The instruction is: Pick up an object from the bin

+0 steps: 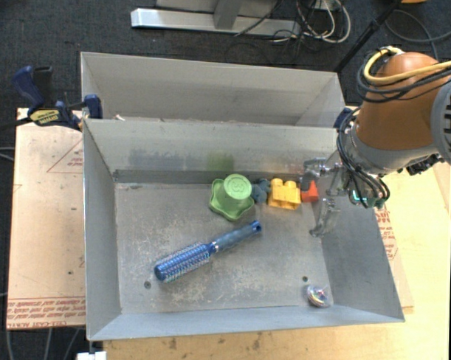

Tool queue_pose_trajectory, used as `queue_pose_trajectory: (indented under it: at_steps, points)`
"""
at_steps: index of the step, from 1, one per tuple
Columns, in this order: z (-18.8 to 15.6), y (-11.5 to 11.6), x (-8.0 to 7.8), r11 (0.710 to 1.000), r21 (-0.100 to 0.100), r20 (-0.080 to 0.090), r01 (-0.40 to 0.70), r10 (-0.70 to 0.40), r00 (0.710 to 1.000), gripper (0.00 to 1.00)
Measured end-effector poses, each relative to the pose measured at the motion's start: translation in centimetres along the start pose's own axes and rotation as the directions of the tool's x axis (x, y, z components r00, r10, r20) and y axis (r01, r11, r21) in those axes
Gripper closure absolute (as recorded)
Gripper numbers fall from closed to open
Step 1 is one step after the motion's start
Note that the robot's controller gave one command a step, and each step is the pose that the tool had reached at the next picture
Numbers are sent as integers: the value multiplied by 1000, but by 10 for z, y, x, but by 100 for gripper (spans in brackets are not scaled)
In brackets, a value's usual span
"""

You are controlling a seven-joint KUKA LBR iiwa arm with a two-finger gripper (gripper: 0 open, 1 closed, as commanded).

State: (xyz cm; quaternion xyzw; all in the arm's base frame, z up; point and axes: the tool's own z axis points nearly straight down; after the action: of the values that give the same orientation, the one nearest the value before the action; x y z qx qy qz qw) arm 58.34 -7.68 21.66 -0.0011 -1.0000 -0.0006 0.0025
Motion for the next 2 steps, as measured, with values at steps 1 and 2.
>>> queue_pose_trajectory:
  at_steps: [1, 2]
  points:
    - [76, 71, 1, 997, -4, -1, 82, -82, 997, 0]
    - [114, 104, -16, 977, 4, 26, 214, -215, 976, 0]
